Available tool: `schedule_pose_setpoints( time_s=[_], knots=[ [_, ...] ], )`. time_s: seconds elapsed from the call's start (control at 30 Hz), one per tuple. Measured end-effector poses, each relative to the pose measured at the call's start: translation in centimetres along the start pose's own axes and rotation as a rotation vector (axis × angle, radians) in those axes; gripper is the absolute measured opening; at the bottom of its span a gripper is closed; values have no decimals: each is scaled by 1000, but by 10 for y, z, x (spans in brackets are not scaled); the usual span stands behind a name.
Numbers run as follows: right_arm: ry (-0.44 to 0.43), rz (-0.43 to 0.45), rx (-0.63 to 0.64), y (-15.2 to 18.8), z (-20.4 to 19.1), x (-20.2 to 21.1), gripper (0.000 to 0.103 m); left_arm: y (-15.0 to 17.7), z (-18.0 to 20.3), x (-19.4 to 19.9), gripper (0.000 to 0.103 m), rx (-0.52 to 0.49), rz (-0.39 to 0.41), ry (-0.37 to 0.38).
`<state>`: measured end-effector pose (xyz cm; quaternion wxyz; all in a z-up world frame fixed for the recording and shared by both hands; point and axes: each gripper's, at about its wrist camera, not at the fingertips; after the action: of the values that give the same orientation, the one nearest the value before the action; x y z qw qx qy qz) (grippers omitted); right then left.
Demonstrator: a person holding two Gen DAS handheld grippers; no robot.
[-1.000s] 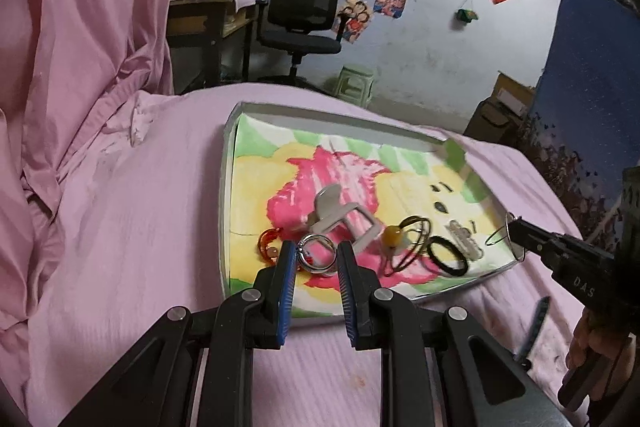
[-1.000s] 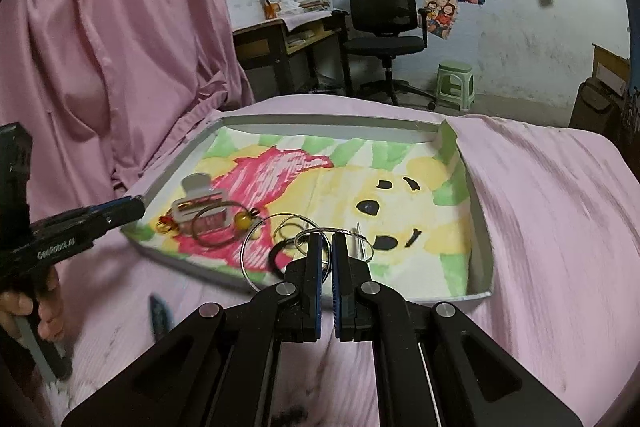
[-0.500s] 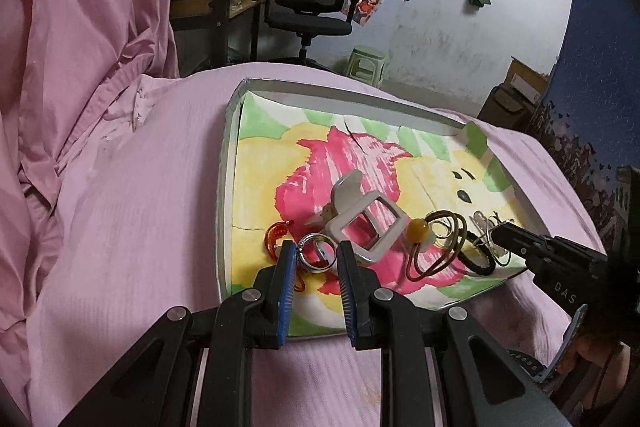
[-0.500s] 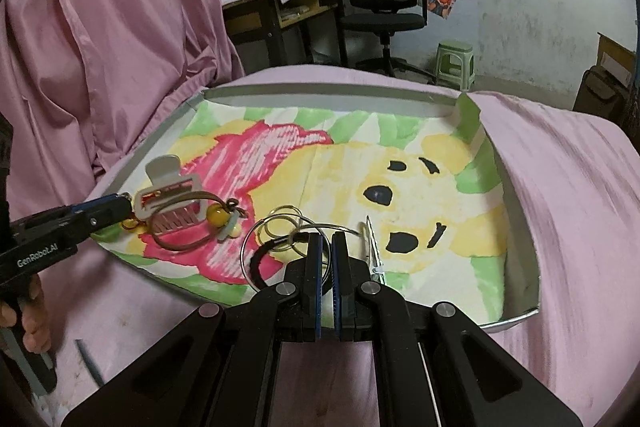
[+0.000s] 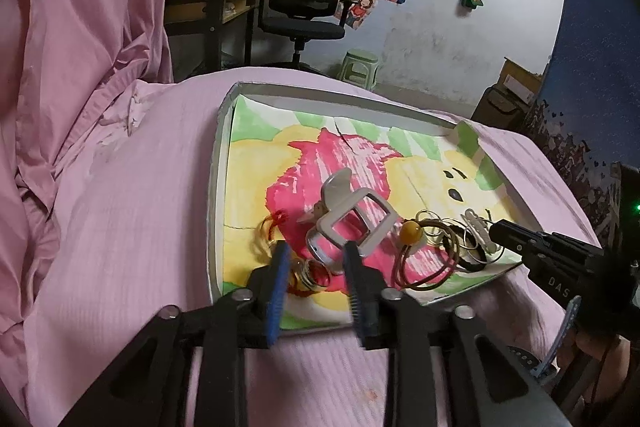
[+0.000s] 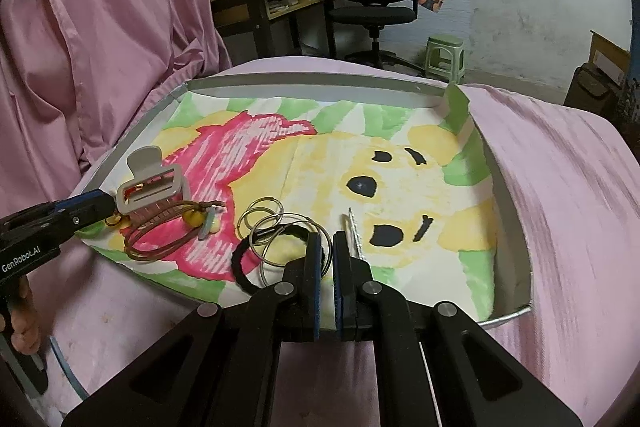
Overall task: Organize jewelry
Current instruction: 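Open both tools to drop the ring and key rings into the tray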
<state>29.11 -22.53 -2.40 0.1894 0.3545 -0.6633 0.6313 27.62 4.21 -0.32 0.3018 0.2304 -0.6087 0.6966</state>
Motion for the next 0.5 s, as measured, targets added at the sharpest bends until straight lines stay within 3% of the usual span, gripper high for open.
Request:
schedule_pose_setpoints(
  time_s=[0.1, 0.23, 0.33, 0.5],
  knots=[
    [5, 9, 5, 1, 1, 4, 8, 2, 0, 7, 57, 5, 31, 1],
    [8, 18, 6, 4, 2, 9, 28, 4, 2, 13, 57, -1, 49, 1],
    [10, 37, 5, 5, 4, 15, 30, 7, 3, 17, 60, 3, 59, 8],
    [17, 107, 2, 9, 6, 35, 47, 13, 4, 30, 77, 13, 99, 19]
  ],
)
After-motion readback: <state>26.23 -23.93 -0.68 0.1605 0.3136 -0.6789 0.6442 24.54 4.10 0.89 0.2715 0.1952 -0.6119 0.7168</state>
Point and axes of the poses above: each gripper's, at about its wrist camera, not at the fingertips, and x roughly against the way its jaws point, z to its right, y to its underside
